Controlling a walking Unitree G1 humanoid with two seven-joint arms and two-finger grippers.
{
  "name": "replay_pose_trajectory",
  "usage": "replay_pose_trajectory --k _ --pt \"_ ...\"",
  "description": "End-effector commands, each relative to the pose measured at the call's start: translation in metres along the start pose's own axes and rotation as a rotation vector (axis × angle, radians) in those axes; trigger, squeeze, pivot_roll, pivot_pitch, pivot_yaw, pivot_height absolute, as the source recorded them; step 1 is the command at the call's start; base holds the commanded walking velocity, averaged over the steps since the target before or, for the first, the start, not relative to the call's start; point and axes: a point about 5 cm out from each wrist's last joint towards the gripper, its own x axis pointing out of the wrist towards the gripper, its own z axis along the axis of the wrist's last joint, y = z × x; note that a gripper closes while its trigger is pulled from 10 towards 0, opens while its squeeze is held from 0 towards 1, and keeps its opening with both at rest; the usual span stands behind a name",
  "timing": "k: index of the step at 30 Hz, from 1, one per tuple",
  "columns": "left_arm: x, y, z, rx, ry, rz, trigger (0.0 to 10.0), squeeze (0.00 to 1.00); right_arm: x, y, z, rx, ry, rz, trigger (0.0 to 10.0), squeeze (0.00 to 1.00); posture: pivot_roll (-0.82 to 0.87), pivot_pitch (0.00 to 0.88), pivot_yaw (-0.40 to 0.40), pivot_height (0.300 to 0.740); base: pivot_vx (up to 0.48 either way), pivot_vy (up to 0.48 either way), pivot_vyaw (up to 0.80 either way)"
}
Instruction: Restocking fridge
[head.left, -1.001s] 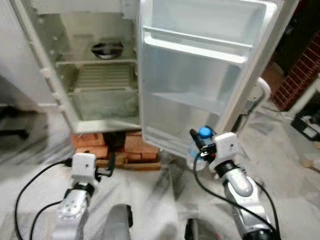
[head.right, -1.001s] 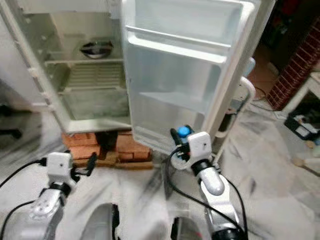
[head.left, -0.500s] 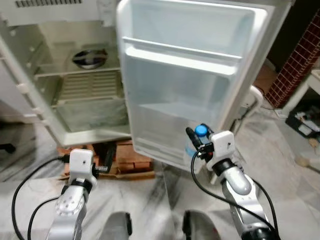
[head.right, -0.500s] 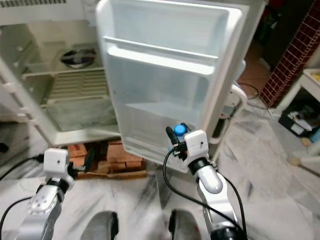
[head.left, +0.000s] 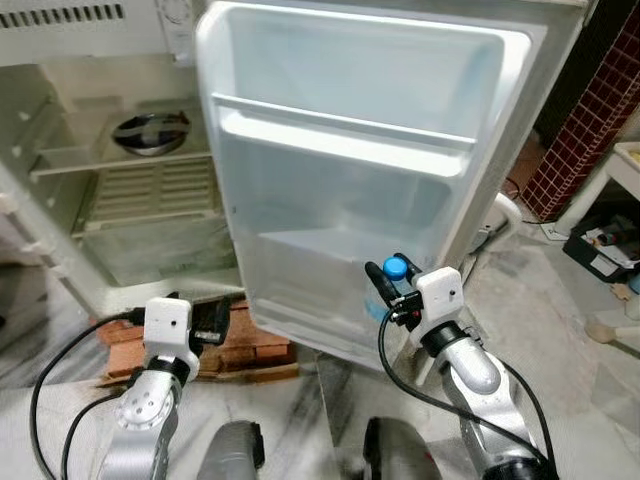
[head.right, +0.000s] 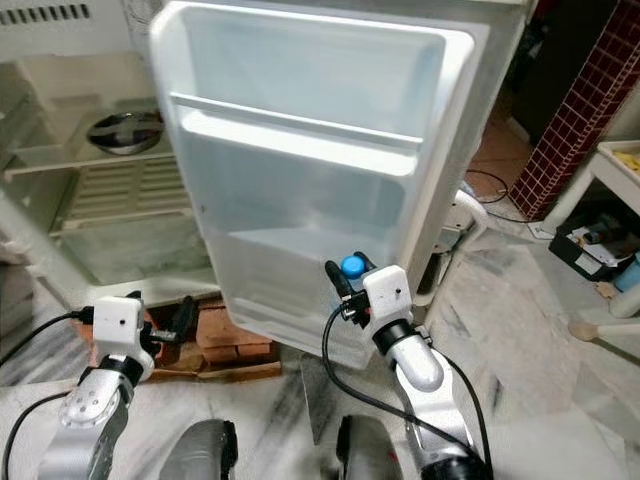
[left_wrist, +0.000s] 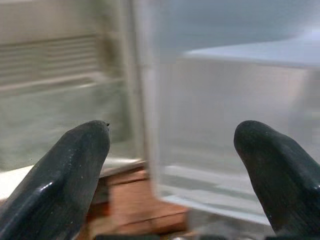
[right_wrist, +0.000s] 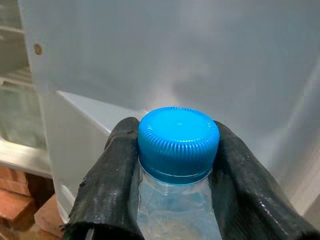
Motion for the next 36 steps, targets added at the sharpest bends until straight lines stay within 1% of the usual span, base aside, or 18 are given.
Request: replay_pose_trajectory --k 1,5,13,21,23,32,36 --pt "-0.002 0.01 0.001 0.025 0.004 0.032 10.0 0.0 0.003 0.004 0.009 0.002 -0.042 0.027 10.0 0.0 0.01 0.0 -0.003 0.643 0.0 0.0 0.0" --pt "-0.002 0.01 0.0 0.026 0.008 0.031 10.0 0.0 0.004 0.009 0.01 0.013 -0.057 0.059 10.0 0.0 0.01 0.0 -0.002 0.643 0.0 0.0 0.0" --pt "0.0 0.009 0.0 0.028 0.009 0.032 10.0 0.0 0.005 0.009 0.012 0.013 -0.067 0.061 10.0 0.0 0.01 0.0 -0.002 0.643 0.0 0.0 0.0" --pt "0.0 0.009 -0.001 0.032 0.012 0.035 10.0 0.0 0.007 0.008 0.013 0.006 -0.07 0.061 10.0 0.0 0.01 0.0 -0.001 0.598 0.0 0.0 0.0" --pt "0.001 0.009 -0.001 0.034 0.013 0.037 10.0 0.0 0.008 0.008 0.013 0.004 -0.072 0.061 10.0 0.0 0.02 0.0 -0.002 0.594 0.0 0.0 0.0" --pt "0.002 0.01 0.0 0.04 0.01 0.045 10.0 0.0 0.011 0.008 0.015 -0.008 -0.086 0.06 10.0 0.0 0.02 0.0 -0.004 0.594 0.0 0.0 0.0" --pt "0.0 0.014 0.003 0.066 -0.005 0.088 10.0 0.0 0.018 0.011 0.018 -0.031 -0.1 0.114 10.0 0.0 0.02 0.014 0.0 0.594 0.0 0.0 0.0"
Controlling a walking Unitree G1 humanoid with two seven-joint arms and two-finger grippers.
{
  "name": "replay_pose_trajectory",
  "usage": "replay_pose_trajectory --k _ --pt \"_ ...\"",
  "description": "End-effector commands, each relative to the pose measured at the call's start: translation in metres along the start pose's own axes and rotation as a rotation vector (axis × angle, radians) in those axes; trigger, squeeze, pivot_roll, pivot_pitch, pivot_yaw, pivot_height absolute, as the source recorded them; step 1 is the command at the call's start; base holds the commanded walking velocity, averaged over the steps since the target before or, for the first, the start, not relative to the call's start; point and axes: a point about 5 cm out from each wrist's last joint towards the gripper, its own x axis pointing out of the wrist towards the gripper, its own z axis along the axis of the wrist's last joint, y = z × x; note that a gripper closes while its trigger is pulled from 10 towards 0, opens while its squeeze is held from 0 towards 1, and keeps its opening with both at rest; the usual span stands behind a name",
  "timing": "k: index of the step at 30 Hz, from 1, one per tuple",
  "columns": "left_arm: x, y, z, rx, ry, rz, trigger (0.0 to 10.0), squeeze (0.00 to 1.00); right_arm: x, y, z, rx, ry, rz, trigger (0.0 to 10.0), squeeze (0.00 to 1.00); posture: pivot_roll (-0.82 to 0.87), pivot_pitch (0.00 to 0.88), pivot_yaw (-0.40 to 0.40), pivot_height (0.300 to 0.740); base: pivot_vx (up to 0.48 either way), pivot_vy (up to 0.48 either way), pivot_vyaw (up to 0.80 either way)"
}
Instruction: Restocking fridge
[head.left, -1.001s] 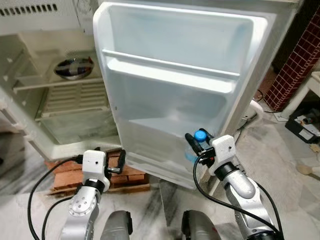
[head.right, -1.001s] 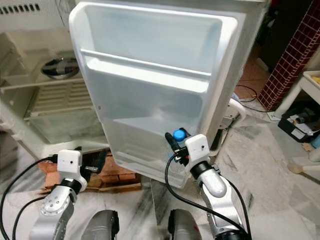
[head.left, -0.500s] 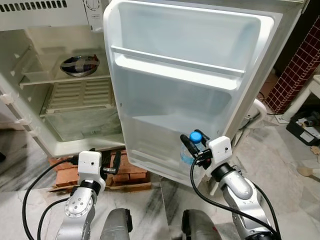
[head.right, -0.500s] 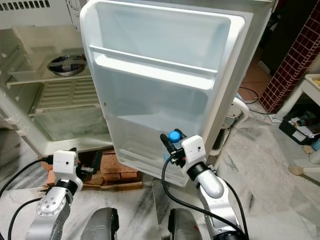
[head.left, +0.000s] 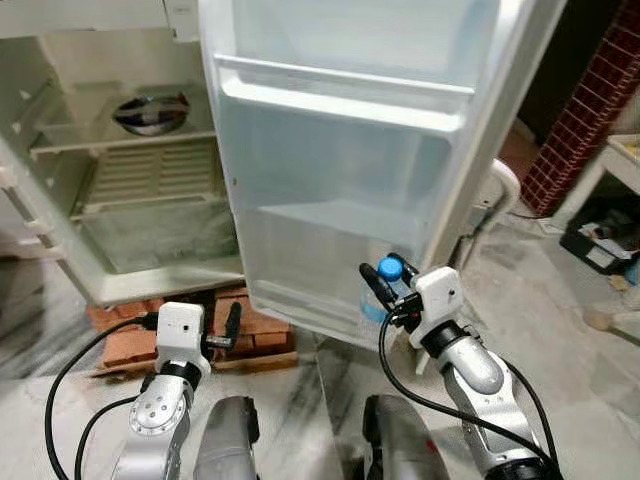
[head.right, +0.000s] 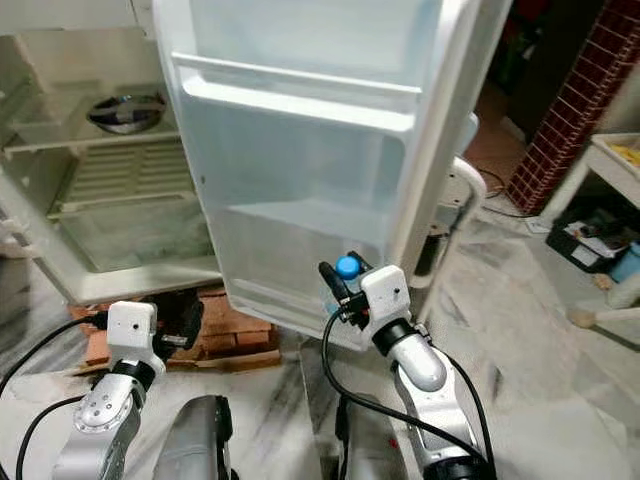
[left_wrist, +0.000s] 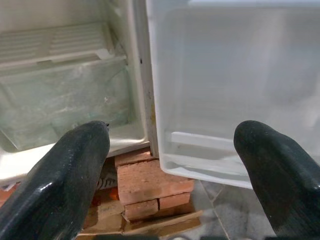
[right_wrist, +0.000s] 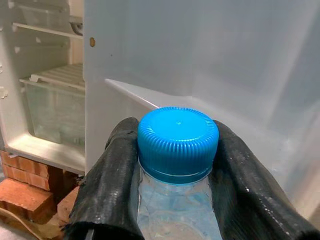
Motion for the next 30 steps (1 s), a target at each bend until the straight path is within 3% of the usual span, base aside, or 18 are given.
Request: replay_pose_trajectory --k 1,5,14,21,30 --pt "-0.001 0.005 0.003 0.03 -0.015 0.037 10.0 0.0 0.011 0.0 0.008 -0.022 -0.046 0.035 10.0 0.0 0.02 0.023 -0.001 0.594 0.0 0.0 0.0" --pt "-0.007 0.007 0.0 0.041 -0.005 0.049 10.0 0.0 0.019 0.003 0.01 -0.026 -0.056 0.052 10.0 0.0 0.04 0.038 0.0 0.589 0.0 0.0 0.0" --pt "-0.016 0.014 0.0 0.062 0.004 0.078 10.0 0.0 0.032 0.018 0.014 -0.038 -0.095 0.119 10.0 0.0 0.06 0.06 0.001 0.534 0.0 0.0 0.0" --pt "-0.024 0.028 0.001 0.133 0.01 0.16 10.0 0.0 0.045 0.027 0.022 -0.053 -0.14 0.168 10.0 0.0 0.08 0.088 0.001 0.534 0.0 0.0 0.0" --pt "-0.038 0.032 0.005 0.194 0.005 0.172 10.0 0.0 0.08 0.035 0.048 -0.106 -0.247 0.171 10.0 0.0 0.11 0.129 -0.005 0.534 0.0 0.0 0.0"
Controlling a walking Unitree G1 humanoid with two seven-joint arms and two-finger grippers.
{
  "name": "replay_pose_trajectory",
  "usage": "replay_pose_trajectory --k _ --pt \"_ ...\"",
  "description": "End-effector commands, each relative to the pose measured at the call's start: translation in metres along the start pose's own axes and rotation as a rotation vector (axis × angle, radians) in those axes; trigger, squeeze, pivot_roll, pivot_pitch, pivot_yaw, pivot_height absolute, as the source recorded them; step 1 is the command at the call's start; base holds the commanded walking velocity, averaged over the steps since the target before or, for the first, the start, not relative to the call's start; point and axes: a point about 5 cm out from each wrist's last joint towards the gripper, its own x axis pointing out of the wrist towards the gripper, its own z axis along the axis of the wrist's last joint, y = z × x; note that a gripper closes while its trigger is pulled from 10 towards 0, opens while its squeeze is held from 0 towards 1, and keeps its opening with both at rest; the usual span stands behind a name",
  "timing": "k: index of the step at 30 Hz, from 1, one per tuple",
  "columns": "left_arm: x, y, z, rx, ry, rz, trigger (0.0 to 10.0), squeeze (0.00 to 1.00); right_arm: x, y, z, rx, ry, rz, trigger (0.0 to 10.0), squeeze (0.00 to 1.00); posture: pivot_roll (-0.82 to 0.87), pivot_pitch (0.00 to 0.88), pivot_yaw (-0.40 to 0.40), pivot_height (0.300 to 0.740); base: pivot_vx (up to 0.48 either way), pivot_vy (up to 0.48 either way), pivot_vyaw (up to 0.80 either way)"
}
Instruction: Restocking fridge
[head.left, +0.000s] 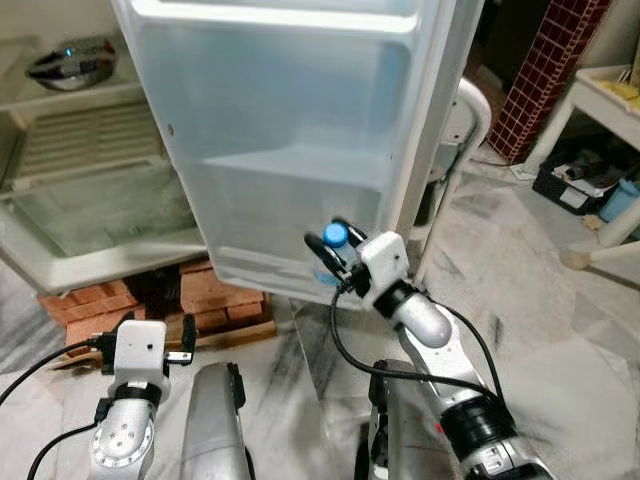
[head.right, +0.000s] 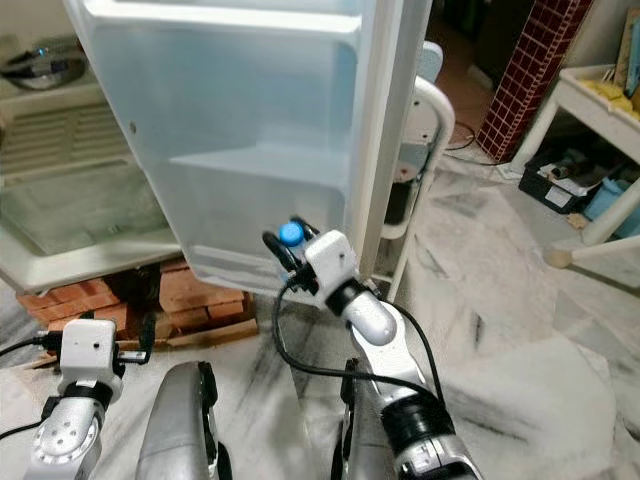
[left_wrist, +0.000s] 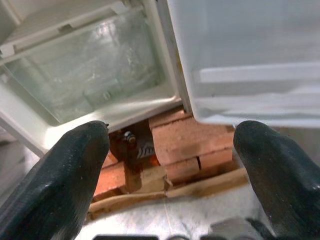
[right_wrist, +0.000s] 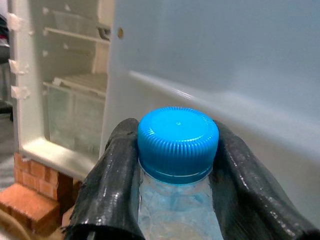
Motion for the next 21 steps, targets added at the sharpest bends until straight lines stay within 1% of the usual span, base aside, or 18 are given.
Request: replay_pose_trajectory --k 1,2,3,4,6,7,10,11,13,14,16,17,18,19,21 --pt "-0.003 0.003 0.003 0.018 -0.006 0.004 10.0 0.0 0.012 -0.003 0.012 -0.039 -0.058 -0.008 10.0 0.0 0.12 0.136 -0.008 0.534 0.0 0.0 0.0" --pt "-0.003 0.003 0.003 0.018 -0.006 0.004 10.0 0.0 0.012 -0.003 0.012 -0.039 -0.058 -0.008 10.0 0.0 0.12 0.136 -0.008 0.534 0.0 0.0 0.0" --pt "-0.006 0.005 0.002 0.026 0.0 0.013 10.0 0.0 0.021 -0.007 0.015 -0.11 -0.061 -0.032 10.0 0.0 0.13 0.145 -0.013 0.534 0.0 0.0 0.0" --pt "-0.007 0.005 0.002 0.027 0.001 0.014 10.0 0.0 0.022 -0.008 0.015 -0.119 -0.063 -0.036 10.0 0.0 0.14 0.147 -0.014 0.534 0.0 0.0 0.0" --pt "-0.011 0.007 0.004 0.039 0.001 0.018 10.0 0.0 0.027 -0.014 0.013 -0.181 -0.032 -0.065 10.0 0.0 0.15 0.164 -0.019 0.534 0.0 0.0 0.0" --pt "-0.013 0.008 0.005 0.053 -0.002 0.019 10.0 0.0 0.03 -0.017 0.01 -0.189 -0.011 -0.07 10.0 0.0 0.15 0.168 -0.02 0.534 0.0 0.0 0.0" --pt "-0.019 0.009 0.006 0.063 -0.002 0.019 10.0 0.0 0.03 -0.023 0.005 -0.223 0.028 -0.097 10.0 0.0 0.17 0.195 -0.026 0.534 0.0 0.0 0.0" --pt "-0.025 0.011 0.006 0.072 0.004 0.02 10.0 0.0 0.029 -0.027 0.0 -0.244 0.066 -0.118 10.0 0.0 0.18 0.211 -0.026 0.534 0.0 0.0 0.0" --pt "-0.031 0.012 0.004 0.075 0.017 0.02 10.0 0.0 0.028 -0.031 -0.006 -0.272 0.105 -0.134 10.0 0.0 0.18 0.224 -0.027 0.534 0.0 0.0 0.0" --pt "-0.037 0.013 0.003 0.075 0.031 0.02 10.0 0.0 0.026 -0.035 -0.012 -0.271 0.154 -0.156 10.0 0.0 0.19 0.24 -0.028 0.534 0.0 0.0 0.0" --pt "-0.041 0.013 0.002 0.077 0.042 0.019 10.0 0.0 0.023 -0.038 -0.019 -0.273 0.198 -0.185 10.0 0.0 0.2 0.251 -0.028 0.534 0.0 0.0 0.0" --pt "-0.043 0.014 0.001 0.078 0.046 0.018 10.0 0.0 0.022 -0.04 -0.021 -0.266 0.212 -0.202 10.0 0.0 0.2 0.254 -0.028 0.534 0.0 0.0 0.0" --pt "-0.046 0.014 0.001 0.079 0.053 0.018 10.0 0.0 0.017 -0.044 -0.028 -0.244 0.26 -0.238 10.0 0.0 0.2 0.262 -0.029 0.534 0.0 0.0 0.0" --pt "-0.046 0.014 0.001 0.079 0.053 0.018 10.0 0.0 0.017 -0.044 -0.028 -0.244 0.26 -0.238 10.0 0.0 0.2 0.262 -0.029 0.534 0.0 0.0 0.0" --pt "-0.049 0.014 0.002 0.081 0.058 0.018 10.0 0.0 0.013 -0.046 -0.034 -0.247 0.299 -0.259 10.0 0.0 0.21 0.268 -0.03 0.534 0.0 0.0 0.0"
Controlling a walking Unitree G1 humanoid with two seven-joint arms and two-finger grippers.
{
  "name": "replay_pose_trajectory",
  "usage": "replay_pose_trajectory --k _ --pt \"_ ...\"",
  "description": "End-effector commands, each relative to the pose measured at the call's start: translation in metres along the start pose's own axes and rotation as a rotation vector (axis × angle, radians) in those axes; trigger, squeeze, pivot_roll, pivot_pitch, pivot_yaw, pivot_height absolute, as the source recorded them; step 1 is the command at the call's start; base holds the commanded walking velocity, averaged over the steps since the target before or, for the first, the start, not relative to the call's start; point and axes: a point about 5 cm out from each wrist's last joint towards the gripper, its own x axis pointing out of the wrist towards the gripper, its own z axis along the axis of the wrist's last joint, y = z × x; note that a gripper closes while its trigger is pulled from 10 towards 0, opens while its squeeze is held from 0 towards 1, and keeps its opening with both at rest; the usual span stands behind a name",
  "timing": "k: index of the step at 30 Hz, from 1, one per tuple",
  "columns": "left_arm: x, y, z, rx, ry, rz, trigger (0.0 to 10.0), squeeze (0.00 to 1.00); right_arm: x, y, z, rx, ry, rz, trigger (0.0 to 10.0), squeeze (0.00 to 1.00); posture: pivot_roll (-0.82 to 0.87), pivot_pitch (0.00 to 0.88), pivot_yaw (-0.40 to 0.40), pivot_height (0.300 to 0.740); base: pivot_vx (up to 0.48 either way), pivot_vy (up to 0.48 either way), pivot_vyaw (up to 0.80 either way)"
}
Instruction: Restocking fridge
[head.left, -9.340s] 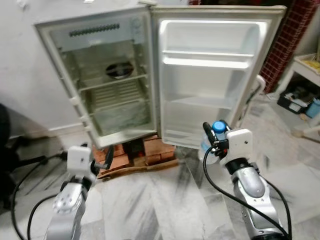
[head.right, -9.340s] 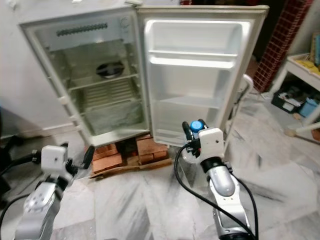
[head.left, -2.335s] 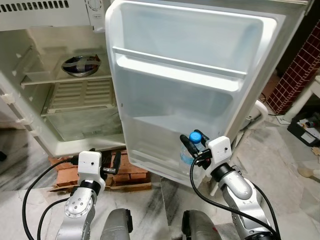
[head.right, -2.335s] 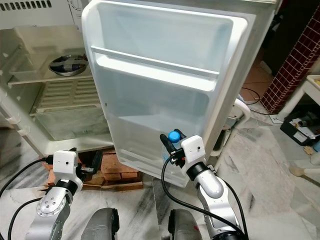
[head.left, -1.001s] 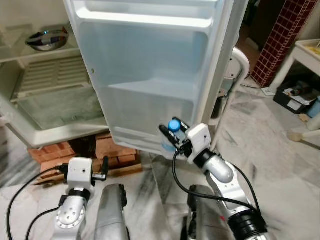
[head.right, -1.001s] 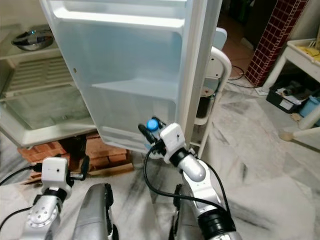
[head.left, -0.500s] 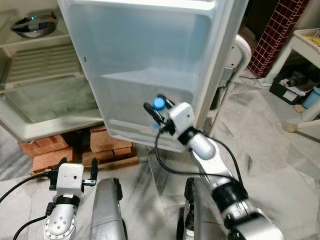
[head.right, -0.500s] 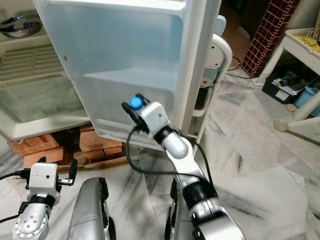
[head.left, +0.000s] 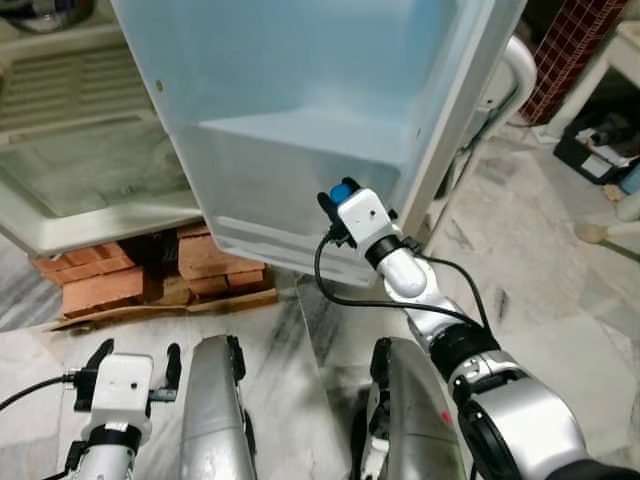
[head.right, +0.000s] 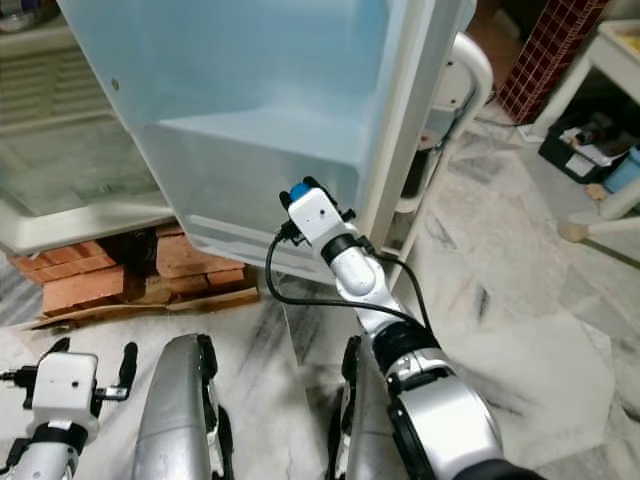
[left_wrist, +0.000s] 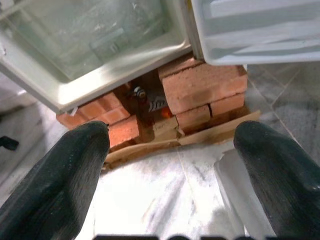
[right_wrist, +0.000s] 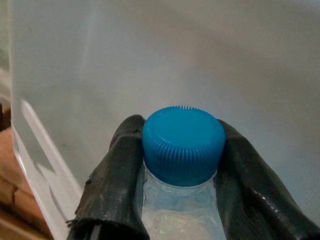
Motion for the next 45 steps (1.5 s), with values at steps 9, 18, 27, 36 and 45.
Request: replay_pose_trajectory --k 9,18,27,36,45 --pt "-0.004 0.003 0.0 0.01 0.023 -0.004 10.0 0.0 -0.017 -0.01 -0.039 0.06 0.24 -0.078 10.0 0.02 0.2 0.271 -0.031 0.534 0.0 0.0 0.0" --pt "0.002 0.001 -0.002 0.007 0.029 -0.009 10.0 0.0 -0.022 -0.015 -0.046 0.066 0.258 -0.093 10.0 1.0 0.19 0.238 -0.026 0.534 0.0 0.0 0.0" --pt "0.018 -0.003 -0.003 0.002 0.017 -0.012 10.0 0.0 -0.01 -0.028 -0.025 0.022 0.141 -0.128 10.0 1.0 0.16 0.162 -0.037 0.534 0.0 0.0 0.0" --pt "0.045 -0.01 0.004 -0.022 -0.027 0.003 10.0 0.0 -0.002 -0.048 -0.003 0.001 0.015 -0.178 10.0 1.0 0.13 0.093 -0.053 0.534 0.0 0.0 0.0" --pt "0.066 -0.017 0.008 -0.038 -0.063 -0.007 10.0 0.0 -0.019 -0.058 0.001 -0.007 -0.101 -0.228 10.0 1.0 0.08 0.011 -0.045 0.534 0.0 0.0 0.0"
